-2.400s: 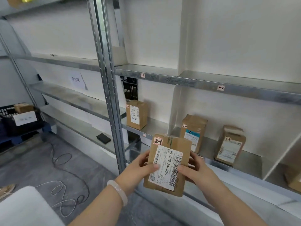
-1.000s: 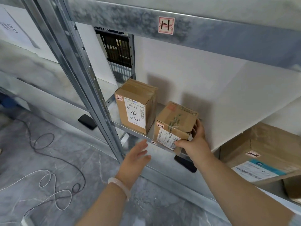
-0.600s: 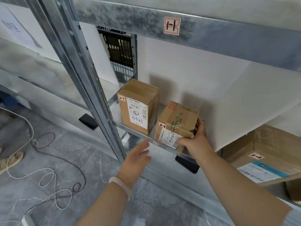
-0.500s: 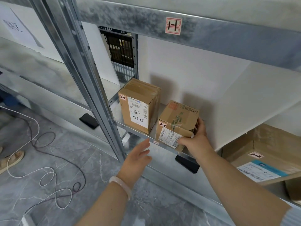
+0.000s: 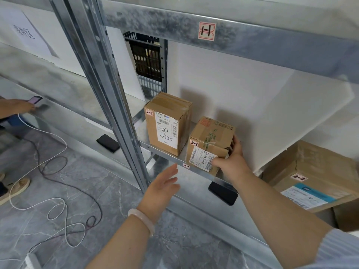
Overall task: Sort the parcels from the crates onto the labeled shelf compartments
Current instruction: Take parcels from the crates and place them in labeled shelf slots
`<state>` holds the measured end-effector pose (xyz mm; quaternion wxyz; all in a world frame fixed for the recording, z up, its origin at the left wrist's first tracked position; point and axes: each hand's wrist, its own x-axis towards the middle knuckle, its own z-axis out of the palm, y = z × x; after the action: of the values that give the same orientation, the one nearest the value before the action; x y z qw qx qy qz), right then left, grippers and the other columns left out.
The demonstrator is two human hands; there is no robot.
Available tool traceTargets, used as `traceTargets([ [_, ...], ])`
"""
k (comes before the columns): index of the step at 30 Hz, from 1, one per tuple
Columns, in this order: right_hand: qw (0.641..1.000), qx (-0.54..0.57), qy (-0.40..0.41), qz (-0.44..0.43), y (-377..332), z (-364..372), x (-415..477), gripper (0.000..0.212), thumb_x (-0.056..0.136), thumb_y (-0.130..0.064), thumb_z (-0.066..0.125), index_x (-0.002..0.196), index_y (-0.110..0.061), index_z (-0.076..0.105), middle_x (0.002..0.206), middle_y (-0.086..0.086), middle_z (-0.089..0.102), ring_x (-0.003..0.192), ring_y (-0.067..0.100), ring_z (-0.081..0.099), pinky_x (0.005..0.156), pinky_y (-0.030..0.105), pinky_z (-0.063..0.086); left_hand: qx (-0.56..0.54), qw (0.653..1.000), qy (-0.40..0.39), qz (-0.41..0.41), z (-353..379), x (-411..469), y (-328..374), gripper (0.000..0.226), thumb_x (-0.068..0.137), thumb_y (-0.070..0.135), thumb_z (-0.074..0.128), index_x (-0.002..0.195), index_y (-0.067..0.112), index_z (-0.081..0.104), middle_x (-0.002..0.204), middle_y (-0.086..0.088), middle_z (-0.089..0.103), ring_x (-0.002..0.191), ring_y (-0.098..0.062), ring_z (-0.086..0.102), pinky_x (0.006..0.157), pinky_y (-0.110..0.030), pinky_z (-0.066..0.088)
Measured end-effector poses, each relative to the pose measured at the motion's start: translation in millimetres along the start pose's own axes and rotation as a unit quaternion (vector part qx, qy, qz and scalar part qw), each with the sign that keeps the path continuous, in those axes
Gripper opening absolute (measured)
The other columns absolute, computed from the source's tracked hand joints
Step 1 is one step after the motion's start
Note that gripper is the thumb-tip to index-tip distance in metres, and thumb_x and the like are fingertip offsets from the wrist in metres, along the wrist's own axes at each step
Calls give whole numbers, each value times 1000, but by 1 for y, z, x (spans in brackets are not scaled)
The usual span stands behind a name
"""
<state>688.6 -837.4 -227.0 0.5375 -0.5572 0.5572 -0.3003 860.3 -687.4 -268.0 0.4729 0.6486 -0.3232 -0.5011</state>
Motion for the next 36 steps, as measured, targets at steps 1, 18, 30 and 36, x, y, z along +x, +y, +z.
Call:
traceTargets([
  [1,1000,-9,0,0,1,0,-2,113,68,9,77,151,-35,15,141,-5,48,128,15,48,103,34,45,1,1000,-1,0,1,-1,2,45,99,17,56,136,41,50,135,20,55,119,5,54,83,-12,45],
  [18,965,-224,-105,-88,20,-21,-121,86,83,-39,74,149,-41,19,158,-12,21,145,15,24,111,36,34,187,972,131,62,26,-83,8,55,92,36,67,140,48,42,139,15,46,120,-2,47,96,-19,39],
  [30,750,-345,-359,-435,23,-9,-236,84,85,-53,65,152,-34,20,161,-15,7,148,5,1,115,20,5,481,784,391,39,50,-293,-20,61,78,56,52,129,24,65,131,-5,64,119,-31,61,92,-50,54],
  [36,665,-310,-443,-516,12,23,-335,88,84,-58,64,153,-40,13,160,-20,0,148,3,-7,122,30,6,517,707,481,-30,49,-423,-26,62,79,56,50,130,24,64,130,-7,64,116,-32,63,92,-47,55],
])
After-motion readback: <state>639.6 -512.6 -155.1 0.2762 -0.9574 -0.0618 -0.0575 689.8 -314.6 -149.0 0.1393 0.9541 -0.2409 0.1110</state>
